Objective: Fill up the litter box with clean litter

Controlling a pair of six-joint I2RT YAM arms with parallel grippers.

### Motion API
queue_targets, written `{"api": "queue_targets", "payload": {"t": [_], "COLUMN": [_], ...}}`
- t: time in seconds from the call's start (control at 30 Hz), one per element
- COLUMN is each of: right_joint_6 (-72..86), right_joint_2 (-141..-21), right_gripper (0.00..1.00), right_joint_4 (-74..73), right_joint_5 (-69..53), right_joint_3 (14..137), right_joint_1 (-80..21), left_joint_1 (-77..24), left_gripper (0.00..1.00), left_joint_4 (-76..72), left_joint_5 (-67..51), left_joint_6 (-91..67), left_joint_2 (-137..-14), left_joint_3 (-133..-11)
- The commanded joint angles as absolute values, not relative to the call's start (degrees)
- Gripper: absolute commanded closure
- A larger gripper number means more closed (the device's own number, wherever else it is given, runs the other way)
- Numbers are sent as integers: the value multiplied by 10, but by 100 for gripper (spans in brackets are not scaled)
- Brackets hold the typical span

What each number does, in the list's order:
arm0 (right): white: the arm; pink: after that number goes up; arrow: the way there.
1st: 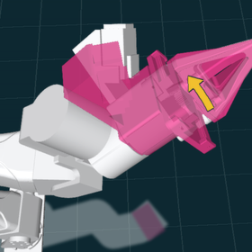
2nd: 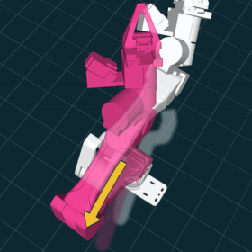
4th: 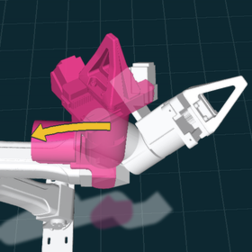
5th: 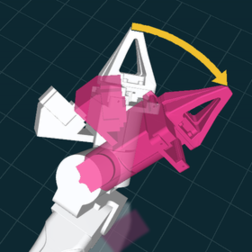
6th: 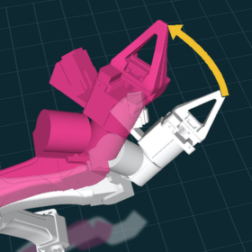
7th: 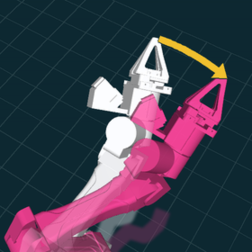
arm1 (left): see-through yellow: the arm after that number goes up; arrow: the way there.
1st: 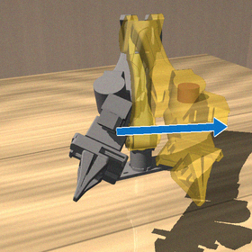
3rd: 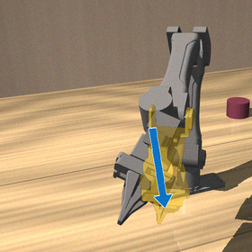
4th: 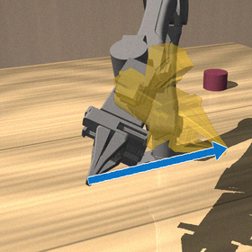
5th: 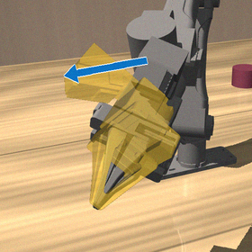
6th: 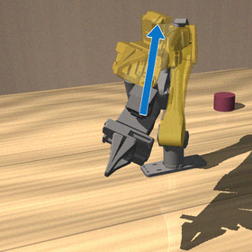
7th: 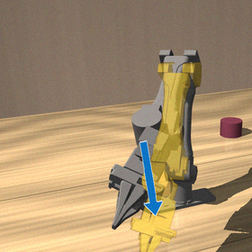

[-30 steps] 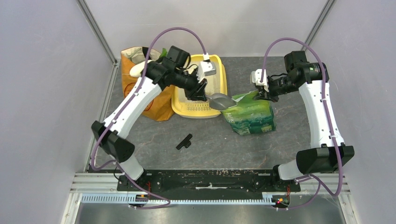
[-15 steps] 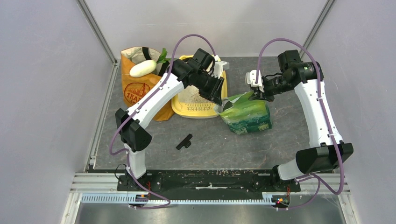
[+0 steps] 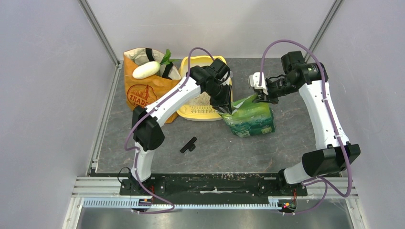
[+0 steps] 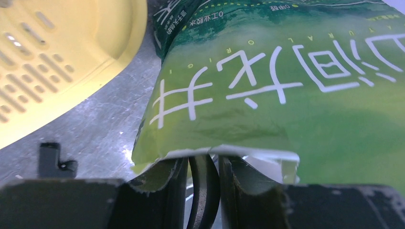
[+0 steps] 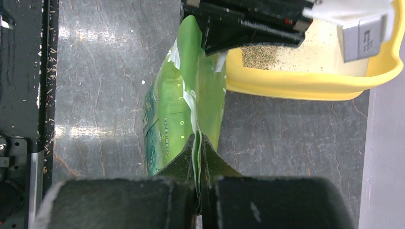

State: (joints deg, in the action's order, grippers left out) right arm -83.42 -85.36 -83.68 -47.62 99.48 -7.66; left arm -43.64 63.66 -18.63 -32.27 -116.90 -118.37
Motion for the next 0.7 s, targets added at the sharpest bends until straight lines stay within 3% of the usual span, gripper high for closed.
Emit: {"api": "queue_targets", "payload": {"t": [0.0,0.27,0.67], "right_joint_6": [-837,-817,-768], "right_joint_2": [-844,-847,-829], "right_gripper": [100,100,100], "right_joint_4": [-824,-803,-783], "right_joint_5": [-512,-518,-538], "right_joint_3": [1027,1004,982], "right_joint_1": [-86,-99,-107], "left_joint_1": [-443,-448,-447], "left_gripper": [98,98,98], "left_joint_4": [652,578,185], "left_joint_5": [-169,-290,-485], "left_joint_6": [-371,-401,-498], "left_joint_2": [-1233,-1283,-1230], "left_joint_3": [-1175,-1146,-990]}}
